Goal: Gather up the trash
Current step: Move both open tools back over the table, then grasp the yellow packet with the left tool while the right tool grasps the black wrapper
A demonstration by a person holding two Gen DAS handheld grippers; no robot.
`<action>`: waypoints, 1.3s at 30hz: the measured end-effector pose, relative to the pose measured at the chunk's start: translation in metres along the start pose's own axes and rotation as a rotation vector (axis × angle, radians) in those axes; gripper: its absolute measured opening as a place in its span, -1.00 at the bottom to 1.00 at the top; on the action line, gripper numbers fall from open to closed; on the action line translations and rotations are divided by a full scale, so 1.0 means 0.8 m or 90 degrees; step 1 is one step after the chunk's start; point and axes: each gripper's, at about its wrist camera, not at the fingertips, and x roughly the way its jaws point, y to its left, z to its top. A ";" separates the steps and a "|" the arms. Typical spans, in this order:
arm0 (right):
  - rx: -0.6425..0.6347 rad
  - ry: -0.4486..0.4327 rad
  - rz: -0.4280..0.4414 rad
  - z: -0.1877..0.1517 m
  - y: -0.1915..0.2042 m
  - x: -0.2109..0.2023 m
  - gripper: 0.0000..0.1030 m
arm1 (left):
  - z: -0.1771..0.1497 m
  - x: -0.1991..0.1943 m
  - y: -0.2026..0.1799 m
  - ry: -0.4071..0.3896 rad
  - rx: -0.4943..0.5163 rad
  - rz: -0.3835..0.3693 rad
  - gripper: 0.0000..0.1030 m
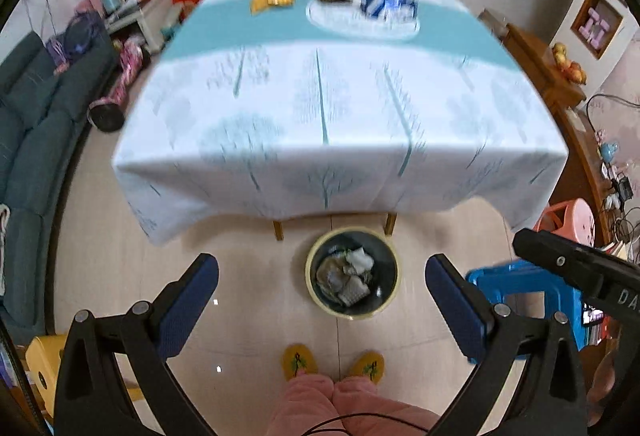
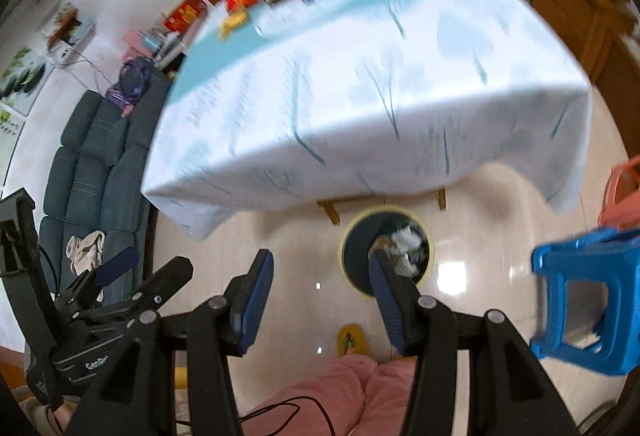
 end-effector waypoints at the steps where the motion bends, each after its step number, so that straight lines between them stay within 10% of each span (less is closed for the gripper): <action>1: -0.009 -0.014 0.001 0.005 0.005 -0.013 -0.03 | 0.004 -0.008 -0.001 -0.011 0.004 0.003 0.98; 11: -0.055 -0.095 0.021 0.059 0.040 -0.079 -0.03 | 0.072 -0.087 0.010 -0.105 0.015 0.019 0.98; 20: -0.082 -0.120 0.026 0.118 0.080 -0.077 -0.03 | 0.139 -0.080 0.066 -0.088 -0.035 -0.017 0.98; 39: 0.072 -0.126 -0.054 0.365 0.137 0.093 -0.03 | 0.472 0.197 0.149 0.044 0.183 -0.060 0.99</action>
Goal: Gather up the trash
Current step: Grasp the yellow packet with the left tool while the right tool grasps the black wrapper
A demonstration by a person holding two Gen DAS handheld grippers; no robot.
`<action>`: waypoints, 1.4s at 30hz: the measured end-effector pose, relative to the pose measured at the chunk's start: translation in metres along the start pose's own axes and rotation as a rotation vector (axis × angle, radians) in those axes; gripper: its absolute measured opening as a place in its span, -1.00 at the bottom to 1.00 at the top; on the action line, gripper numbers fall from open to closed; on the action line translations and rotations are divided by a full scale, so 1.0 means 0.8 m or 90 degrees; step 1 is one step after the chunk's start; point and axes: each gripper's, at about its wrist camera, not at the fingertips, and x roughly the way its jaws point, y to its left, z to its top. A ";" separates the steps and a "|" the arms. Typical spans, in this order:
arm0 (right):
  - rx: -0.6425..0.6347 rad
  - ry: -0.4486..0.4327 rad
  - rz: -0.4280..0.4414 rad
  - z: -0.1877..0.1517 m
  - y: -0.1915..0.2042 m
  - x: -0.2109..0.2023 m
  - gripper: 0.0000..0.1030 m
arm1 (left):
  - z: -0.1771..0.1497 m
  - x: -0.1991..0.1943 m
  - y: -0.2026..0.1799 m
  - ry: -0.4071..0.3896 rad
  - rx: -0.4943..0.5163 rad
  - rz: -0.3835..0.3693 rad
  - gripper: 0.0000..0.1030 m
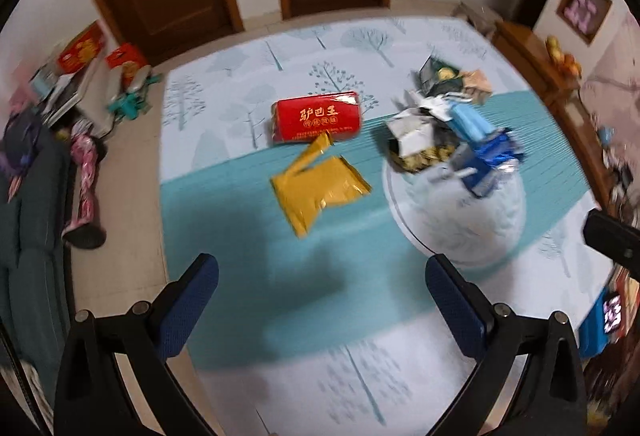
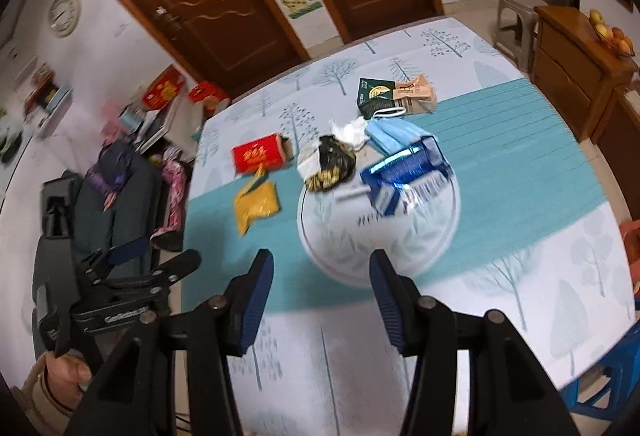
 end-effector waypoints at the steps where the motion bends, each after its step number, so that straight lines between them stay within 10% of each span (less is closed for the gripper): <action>1: 0.007 0.001 -0.004 0.008 0.002 0.011 -0.03 | 0.010 0.015 0.003 0.013 0.008 -0.004 0.99; 10: 0.016 0.020 -0.035 0.054 0.005 0.080 0.29 | 0.047 0.140 0.009 0.131 0.104 -0.031 0.98; 25: -0.004 0.058 -0.087 0.111 0.009 0.178 0.29 | 0.086 0.202 0.019 0.154 0.105 -0.044 0.88; 28: -0.017 0.073 -0.090 0.117 0.012 0.196 0.29 | 0.091 0.196 0.016 0.135 0.106 -0.046 0.50; 30: -0.028 0.083 -0.091 0.119 0.015 0.208 0.29 | 0.095 0.188 0.015 0.120 0.097 -0.046 -0.12; 35: -0.034 0.116 -0.078 0.116 0.016 0.237 0.29 | 0.099 0.186 0.031 0.134 0.038 -0.066 -0.64; 42: -0.053 0.122 -0.065 0.109 0.025 0.241 0.18 | 0.073 0.162 0.049 0.132 -0.043 -0.098 -0.73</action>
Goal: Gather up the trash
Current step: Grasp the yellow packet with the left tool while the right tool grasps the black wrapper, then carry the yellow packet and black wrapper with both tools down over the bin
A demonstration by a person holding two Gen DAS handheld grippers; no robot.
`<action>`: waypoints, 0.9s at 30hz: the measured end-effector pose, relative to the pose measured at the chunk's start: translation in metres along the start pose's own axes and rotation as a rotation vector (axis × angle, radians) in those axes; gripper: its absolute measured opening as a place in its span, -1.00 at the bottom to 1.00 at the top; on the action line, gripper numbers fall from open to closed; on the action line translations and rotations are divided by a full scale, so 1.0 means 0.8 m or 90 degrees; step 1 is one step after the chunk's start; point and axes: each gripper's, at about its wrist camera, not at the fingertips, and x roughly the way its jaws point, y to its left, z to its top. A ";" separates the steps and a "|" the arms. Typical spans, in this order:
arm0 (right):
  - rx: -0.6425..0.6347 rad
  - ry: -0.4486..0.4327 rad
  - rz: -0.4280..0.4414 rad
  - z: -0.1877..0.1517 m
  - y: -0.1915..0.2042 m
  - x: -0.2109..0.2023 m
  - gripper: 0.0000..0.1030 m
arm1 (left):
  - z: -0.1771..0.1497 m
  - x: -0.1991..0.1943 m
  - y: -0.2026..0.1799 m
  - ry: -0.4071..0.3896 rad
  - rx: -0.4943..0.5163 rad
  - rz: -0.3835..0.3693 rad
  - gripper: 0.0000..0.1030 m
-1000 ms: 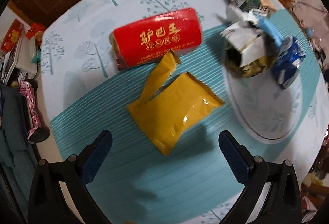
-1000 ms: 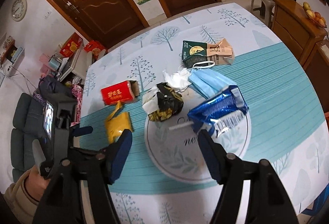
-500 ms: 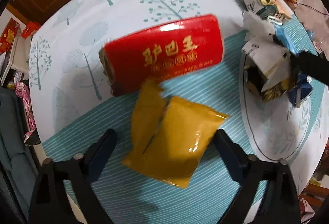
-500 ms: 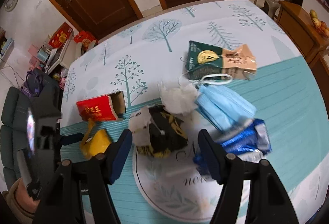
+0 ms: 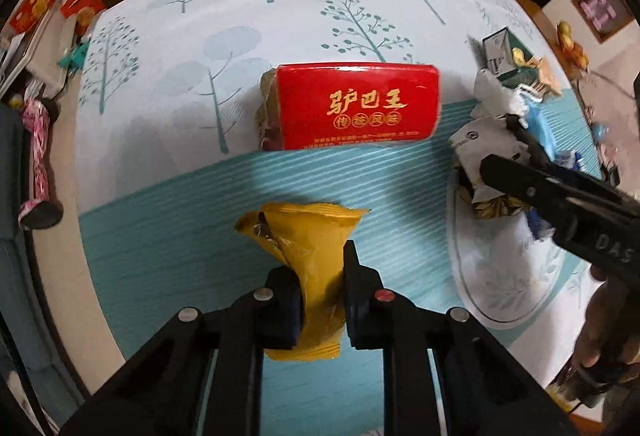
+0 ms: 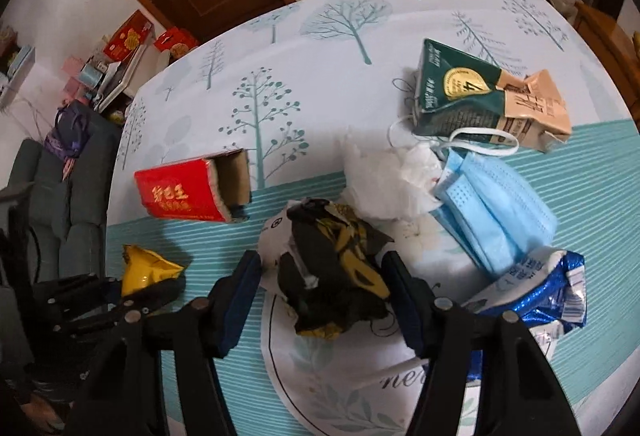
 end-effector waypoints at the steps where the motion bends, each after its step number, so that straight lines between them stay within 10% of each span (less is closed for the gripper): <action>1: 0.001 -0.005 0.003 -0.002 0.001 -0.003 0.16 | -0.005 -0.006 -0.002 -0.005 -0.007 -0.007 -0.73; 12: -0.008 -0.083 0.071 -0.059 0.008 -0.098 0.12 | -0.065 -0.089 -0.048 -0.068 -0.019 -0.015 -0.74; 27: 0.025 -0.126 0.092 -0.251 -0.108 -0.252 0.12 | -0.237 -0.156 -0.220 -0.123 -0.008 -0.022 -0.74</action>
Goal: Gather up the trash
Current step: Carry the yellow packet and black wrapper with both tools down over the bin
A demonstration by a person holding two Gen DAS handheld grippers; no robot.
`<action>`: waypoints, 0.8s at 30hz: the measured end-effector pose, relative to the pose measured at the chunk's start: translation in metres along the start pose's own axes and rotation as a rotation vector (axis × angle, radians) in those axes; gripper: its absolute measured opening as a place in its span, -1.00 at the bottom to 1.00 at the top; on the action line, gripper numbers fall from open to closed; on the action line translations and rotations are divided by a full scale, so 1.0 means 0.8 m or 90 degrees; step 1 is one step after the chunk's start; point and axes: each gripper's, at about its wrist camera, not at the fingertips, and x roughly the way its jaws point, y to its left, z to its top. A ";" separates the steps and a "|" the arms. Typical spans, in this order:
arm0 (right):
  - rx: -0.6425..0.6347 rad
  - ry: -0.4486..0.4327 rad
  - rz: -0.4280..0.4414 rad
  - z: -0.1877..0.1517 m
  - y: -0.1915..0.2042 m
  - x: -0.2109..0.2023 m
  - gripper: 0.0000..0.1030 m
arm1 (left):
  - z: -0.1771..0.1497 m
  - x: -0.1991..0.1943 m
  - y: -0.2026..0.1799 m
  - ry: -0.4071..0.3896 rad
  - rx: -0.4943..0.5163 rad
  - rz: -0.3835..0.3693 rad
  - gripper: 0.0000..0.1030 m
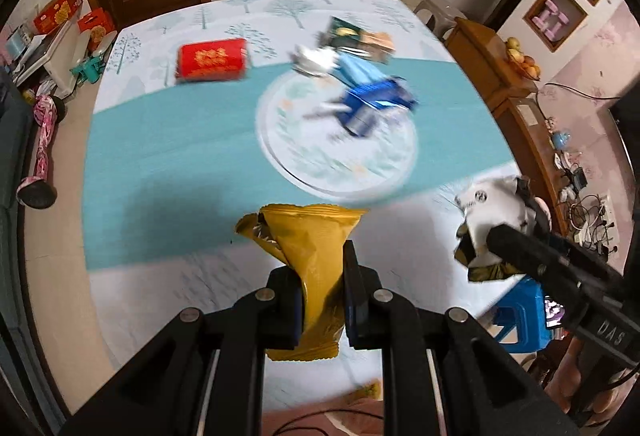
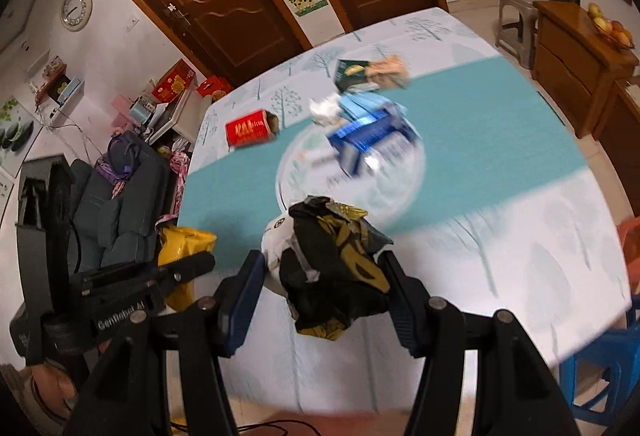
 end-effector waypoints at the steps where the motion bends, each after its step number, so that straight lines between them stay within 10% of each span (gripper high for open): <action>1: -0.003 0.001 0.002 -0.013 -0.008 -0.012 0.12 | -0.014 -0.005 -0.015 -0.007 0.001 0.001 -0.74; 9: -0.043 0.021 0.025 -0.109 -0.072 -0.080 0.12 | -0.133 -0.023 -0.111 -0.038 -0.031 0.012 -0.74; 24: -0.013 0.099 0.029 -0.255 -0.153 -0.110 0.13 | -0.294 0.017 -0.215 0.064 0.034 0.028 -0.74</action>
